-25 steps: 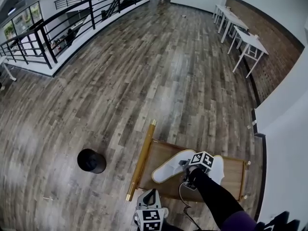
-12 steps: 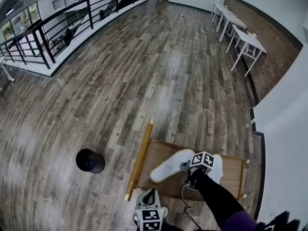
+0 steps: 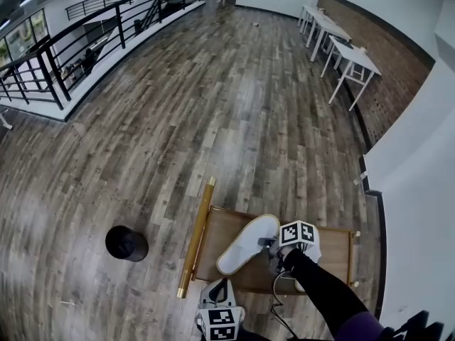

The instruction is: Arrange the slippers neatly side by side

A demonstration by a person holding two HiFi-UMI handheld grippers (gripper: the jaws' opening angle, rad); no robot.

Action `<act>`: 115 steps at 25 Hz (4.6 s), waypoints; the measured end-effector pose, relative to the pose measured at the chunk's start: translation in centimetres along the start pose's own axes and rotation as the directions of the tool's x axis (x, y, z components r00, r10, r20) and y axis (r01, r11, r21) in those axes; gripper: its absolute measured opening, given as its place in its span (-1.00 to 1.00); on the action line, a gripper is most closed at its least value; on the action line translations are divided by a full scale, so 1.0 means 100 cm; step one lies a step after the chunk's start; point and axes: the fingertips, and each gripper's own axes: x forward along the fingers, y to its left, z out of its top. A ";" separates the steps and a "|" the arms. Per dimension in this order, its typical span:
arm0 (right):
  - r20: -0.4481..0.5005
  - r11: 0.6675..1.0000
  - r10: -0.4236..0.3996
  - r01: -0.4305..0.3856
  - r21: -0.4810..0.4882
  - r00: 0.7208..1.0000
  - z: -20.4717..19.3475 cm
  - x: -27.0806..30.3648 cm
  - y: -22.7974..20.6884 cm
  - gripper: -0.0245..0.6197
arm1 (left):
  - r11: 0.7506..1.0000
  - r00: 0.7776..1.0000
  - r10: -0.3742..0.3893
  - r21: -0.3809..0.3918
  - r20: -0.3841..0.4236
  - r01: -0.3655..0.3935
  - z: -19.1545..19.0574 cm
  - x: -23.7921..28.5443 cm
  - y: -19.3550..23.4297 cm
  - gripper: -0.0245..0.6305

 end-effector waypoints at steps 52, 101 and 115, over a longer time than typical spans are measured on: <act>-0.359 0.914 0.004 -0.149 -0.378 0.933 -0.005 -0.070 -0.082 -0.89 | 0.993 0.996 -0.048 0.100 -0.071 0.055 -0.013 0.019 -0.064 -0.93; -0.338 0.851 -0.063 -0.126 -0.509 0.939 -0.004 -0.063 -0.093 -0.72 | 0.993 0.996 -0.047 0.107 -0.081 0.055 -0.013 0.022 -0.069 -0.93; -0.299 0.874 -0.059 -0.096 -0.476 0.952 0.009 -0.077 -0.092 -0.54 | 0.994 0.996 -0.050 0.098 -0.076 0.058 -0.009 0.025 -0.067 -0.93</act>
